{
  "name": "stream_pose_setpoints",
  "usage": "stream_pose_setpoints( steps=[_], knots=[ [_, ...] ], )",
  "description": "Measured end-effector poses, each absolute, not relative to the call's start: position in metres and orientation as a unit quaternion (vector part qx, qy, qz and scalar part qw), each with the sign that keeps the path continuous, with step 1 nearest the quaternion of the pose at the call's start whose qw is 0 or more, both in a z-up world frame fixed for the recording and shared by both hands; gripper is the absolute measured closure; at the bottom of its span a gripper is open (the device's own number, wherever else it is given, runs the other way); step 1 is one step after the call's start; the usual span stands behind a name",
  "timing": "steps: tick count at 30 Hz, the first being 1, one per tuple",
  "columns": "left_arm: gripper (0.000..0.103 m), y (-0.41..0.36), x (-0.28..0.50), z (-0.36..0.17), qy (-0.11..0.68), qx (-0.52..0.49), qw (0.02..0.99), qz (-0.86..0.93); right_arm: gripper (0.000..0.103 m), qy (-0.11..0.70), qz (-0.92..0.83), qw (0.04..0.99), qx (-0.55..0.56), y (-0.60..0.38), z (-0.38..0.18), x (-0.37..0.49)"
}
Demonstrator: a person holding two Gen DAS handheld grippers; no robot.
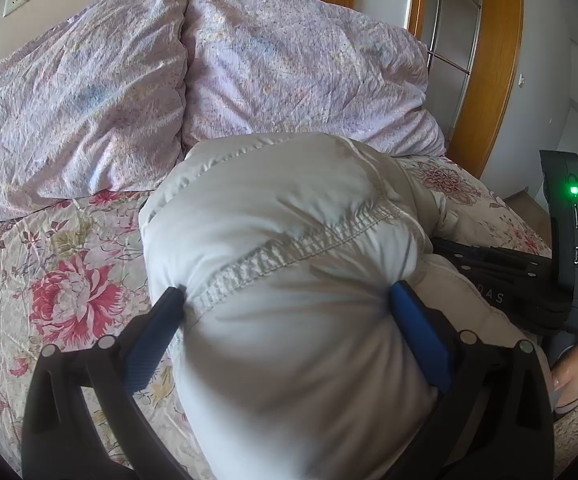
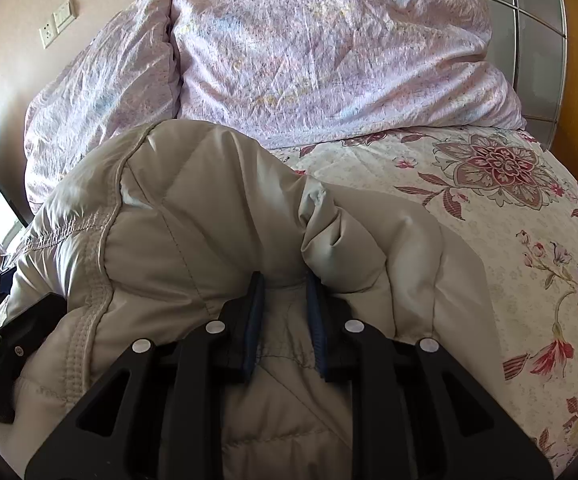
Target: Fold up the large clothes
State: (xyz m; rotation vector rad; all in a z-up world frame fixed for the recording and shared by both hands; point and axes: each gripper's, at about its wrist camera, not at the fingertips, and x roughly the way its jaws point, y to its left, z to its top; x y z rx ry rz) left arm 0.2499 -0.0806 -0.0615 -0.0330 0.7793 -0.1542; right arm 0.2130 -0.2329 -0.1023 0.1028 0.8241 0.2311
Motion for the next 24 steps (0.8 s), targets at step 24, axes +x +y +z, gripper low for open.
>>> stream_pose_setpoints(
  steps=[24],
  knots=[
    [0.002,-0.0792,0.2485,-0.0665,0.364,-0.019,0.929,-0.064,0.083,0.395,0.111,0.911,0.048,-0.2326,-0.1064,0.2146]
  ],
)
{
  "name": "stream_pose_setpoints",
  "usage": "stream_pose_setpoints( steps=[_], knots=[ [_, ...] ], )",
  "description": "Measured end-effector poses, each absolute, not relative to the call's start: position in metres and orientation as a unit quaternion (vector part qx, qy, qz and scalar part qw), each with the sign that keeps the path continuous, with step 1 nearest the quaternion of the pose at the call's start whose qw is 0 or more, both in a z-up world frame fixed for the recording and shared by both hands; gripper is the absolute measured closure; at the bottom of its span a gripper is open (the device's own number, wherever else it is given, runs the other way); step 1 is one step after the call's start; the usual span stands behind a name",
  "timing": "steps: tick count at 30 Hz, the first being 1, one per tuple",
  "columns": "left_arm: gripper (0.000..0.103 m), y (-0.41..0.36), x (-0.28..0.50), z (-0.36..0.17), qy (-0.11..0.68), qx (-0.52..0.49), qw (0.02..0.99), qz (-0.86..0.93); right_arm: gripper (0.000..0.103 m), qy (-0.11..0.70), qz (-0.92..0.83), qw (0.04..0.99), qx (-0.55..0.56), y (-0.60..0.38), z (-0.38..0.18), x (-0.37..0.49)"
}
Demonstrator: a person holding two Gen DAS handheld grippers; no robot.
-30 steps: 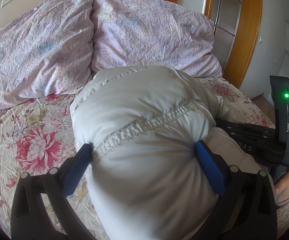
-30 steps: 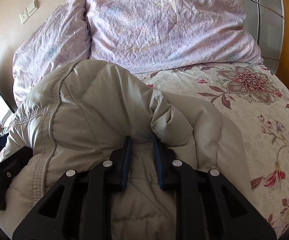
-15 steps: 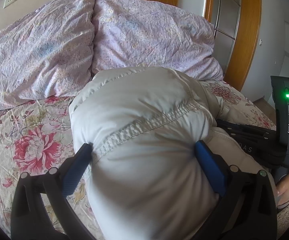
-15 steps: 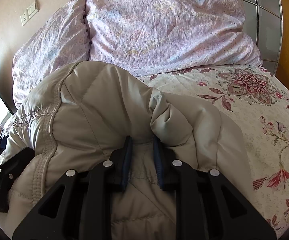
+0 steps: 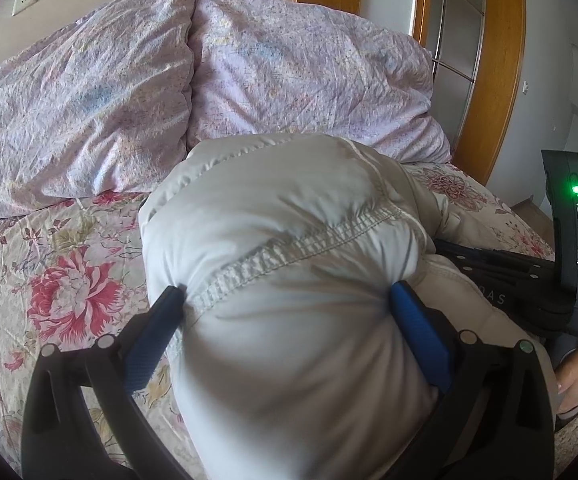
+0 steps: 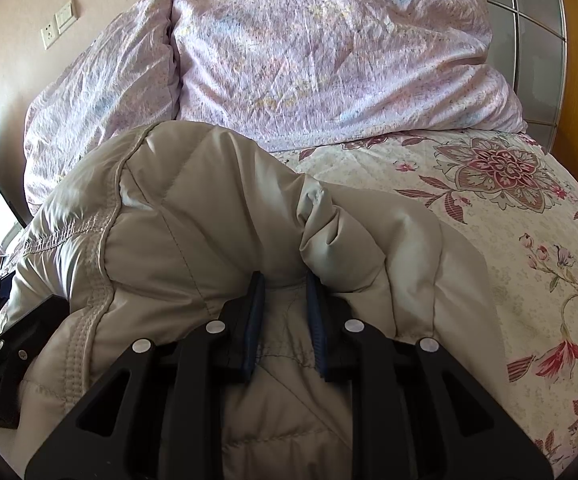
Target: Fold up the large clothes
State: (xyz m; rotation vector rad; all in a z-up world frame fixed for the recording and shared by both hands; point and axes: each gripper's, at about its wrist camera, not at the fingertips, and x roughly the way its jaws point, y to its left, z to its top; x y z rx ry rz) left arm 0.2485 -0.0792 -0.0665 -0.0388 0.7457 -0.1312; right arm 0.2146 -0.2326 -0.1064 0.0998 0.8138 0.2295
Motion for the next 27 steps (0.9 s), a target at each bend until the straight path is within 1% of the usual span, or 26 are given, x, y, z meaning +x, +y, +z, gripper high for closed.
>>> stream_pose_setpoints(
  steps=[4,7,10,13,15,17,23,27],
  knots=[
    [0.002,-0.077,0.246,-0.056,0.372,-0.015,0.927,-0.051,0.082,0.400,0.109,0.909,0.051,-0.233,-0.103,0.215],
    [0.002,-0.068,0.235,-0.041,0.366,-0.017,0.929,-0.044,0.082,0.406,0.101,0.906,0.067,-0.238,-0.089,0.208],
    [0.002,-0.056,0.227,-0.024,0.348,-0.016,0.937,-0.030,0.082,0.385,0.100,0.915,0.073,-0.241,-0.067,0.193],
    [0.002,-0.051,0.235,-0.020,0.358,-0.020,0.933,-0.021,0.082,0.377,0.120,0.916,0.066,-0.236,-0.053,0.184],
    [0.002,-0.054,0.243,-0.027,0.377,-0.021,0.926,-0.028,0.082,0.390,0.125,0.911,0.051,-0.230,-0.055,0.185],
    [0.002,-0.061,0.246,-0.036,0.385,-0.015,0.922,-0.033,0.082,0.412,0.106,0.905,0.026,-0.226,-0.070,0.190],
    [0.002,-0.071,0.254,-0.056,0.396,-0.030,0.917,-0.046,0.082,0.412,0.109,0.903,0.046,-0.243,-0.094,0.197],
    [0.002,-0.079,0.256,-0.061,0.394,-0.010,0.918,-0.043,0.082,0.402,0.113,0.907,0.056,-0.245,-0.100,0.194]
  ],
)
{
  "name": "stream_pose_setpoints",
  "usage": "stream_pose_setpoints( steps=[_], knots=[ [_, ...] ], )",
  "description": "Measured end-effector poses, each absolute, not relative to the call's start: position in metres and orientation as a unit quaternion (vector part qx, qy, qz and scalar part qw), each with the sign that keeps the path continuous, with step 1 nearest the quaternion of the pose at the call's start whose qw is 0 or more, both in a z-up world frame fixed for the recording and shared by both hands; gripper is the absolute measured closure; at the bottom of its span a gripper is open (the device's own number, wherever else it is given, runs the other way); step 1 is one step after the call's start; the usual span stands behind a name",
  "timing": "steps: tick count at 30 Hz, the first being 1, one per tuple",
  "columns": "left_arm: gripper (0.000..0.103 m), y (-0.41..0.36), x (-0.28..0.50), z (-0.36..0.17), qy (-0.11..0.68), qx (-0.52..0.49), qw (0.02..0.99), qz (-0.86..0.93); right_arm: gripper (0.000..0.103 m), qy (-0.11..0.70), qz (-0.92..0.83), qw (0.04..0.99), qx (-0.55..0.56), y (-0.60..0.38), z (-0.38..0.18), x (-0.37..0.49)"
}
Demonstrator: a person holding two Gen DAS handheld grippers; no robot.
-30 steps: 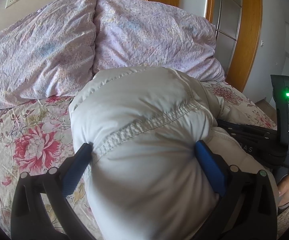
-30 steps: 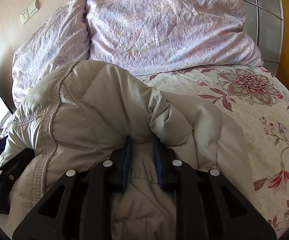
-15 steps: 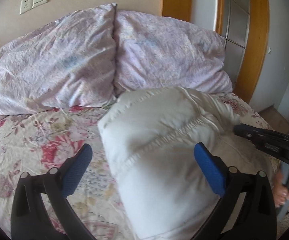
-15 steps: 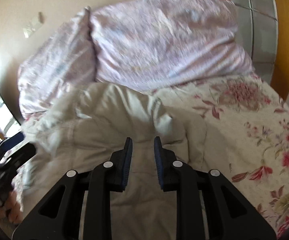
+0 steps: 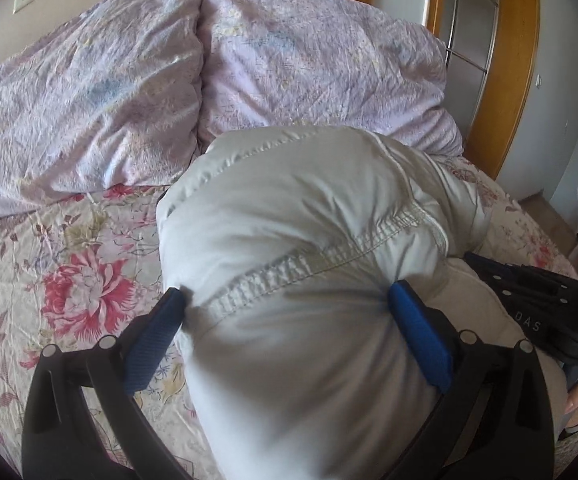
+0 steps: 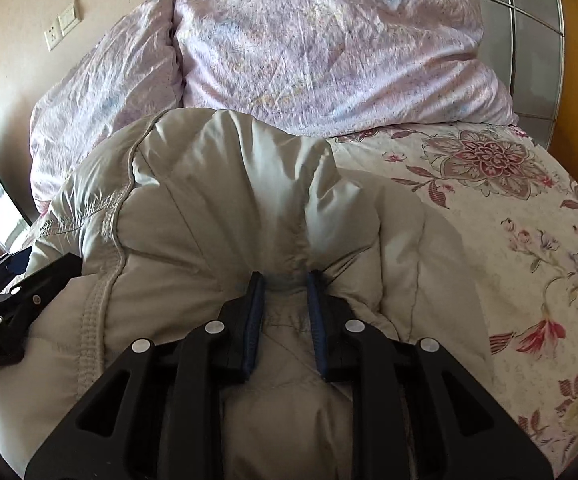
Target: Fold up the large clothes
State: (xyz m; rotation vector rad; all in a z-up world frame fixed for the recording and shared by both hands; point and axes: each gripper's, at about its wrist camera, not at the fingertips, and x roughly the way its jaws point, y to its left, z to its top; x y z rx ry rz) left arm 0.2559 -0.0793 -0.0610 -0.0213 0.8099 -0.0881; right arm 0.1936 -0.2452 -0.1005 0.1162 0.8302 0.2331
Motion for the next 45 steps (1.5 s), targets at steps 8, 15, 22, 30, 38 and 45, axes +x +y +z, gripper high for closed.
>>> stream_pose_setpoints(
  steps=[8,15,22,30,38,45],
  knots=[
    [0.002,-0.087,0.259,-0.069,0.384,0.000,0.922,-0.035,0.082,0.392,0.113,0.911,0.064,-0.247,-0.105,0.194],
    [0.002,-0.086,0.258,-0.072,0.374,-0.006,0.927,-0.029,0.082,0.392,0.108,0.912,0.062,-0.246,-0.105,0.196],
    [0.002,-0.052,0.236,-0.043,0.403,-0.056,0.910,-0.076,0.054,0.429,0.125,0.890,0.095,-0.261,-0.072,0.192],
    [0.002,0.002,0.232,-0.043,0.457,-0.138,0.872,-0.111,0.001,0.452,0.130,0.864,0.181,-0.314,-0.044,0.192],
    [0.002,0.015,0.233,-0.062,0.480,-0.209,0.840,-0.145,0.001,0.538,0.150,0.788,0.259,-0.342,-0.079,0.216],
    [0.002,0.008,0.243,-0.081,0.494,-0.256,0.812,-0.173,0.001,0.597,0.191,0.725,0.284,-0.329,-0.115,0.232]
  ],
)
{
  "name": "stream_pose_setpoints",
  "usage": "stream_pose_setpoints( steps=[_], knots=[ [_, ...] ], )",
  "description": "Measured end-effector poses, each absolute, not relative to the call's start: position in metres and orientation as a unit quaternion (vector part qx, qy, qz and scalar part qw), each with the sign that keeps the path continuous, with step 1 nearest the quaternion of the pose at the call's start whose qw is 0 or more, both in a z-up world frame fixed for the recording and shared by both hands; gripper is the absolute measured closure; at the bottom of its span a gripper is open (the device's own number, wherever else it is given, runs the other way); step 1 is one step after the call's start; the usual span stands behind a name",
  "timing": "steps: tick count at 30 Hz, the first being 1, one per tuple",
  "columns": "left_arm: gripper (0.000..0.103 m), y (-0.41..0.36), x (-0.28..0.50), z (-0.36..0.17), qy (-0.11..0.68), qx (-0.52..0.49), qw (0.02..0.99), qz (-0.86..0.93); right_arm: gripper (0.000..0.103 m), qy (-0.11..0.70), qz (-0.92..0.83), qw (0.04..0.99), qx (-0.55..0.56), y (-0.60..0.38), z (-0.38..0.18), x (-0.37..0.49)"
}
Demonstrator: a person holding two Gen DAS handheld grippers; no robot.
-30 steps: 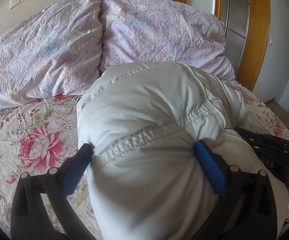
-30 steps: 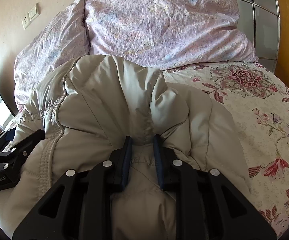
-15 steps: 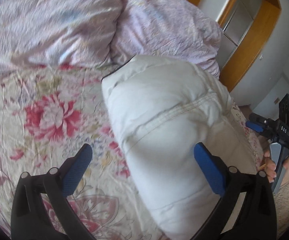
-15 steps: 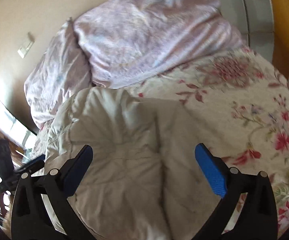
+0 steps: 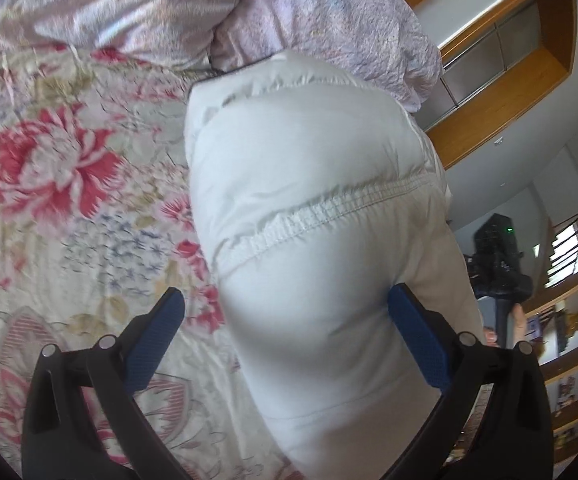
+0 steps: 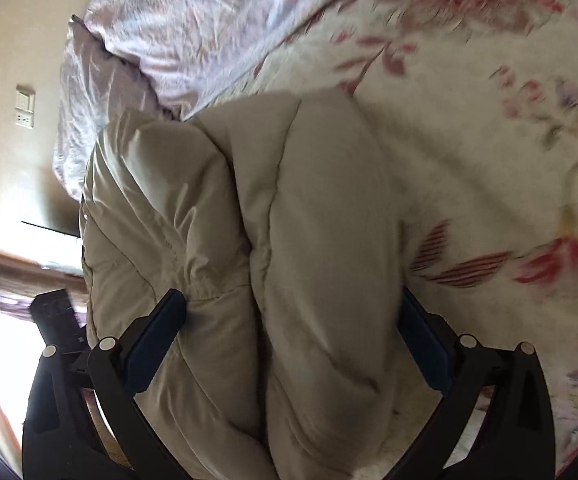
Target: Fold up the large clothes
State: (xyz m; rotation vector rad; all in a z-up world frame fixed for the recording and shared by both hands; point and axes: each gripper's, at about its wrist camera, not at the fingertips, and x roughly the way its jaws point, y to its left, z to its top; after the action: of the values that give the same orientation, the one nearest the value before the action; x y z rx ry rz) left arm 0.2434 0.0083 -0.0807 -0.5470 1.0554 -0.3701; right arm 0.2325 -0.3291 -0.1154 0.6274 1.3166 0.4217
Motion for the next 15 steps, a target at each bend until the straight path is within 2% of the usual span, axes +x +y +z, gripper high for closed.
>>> stream_pose_setpoints(
  steps=[6,15],
  knots=[
    [0.002,-0.010,0.256,-0.088,0.496,-0.264,0.806,-0.190,0.001,0.605,0.240,0.694,0.308,-0.328,-0.126,0.237],
    [0.002,-0.005,0.256,-0.091,0.499,-0.274,0.795,-0.211,0.001,0.613,0.277,0.696,0.253,-0.300,-0.123,0.239]
  ],
)
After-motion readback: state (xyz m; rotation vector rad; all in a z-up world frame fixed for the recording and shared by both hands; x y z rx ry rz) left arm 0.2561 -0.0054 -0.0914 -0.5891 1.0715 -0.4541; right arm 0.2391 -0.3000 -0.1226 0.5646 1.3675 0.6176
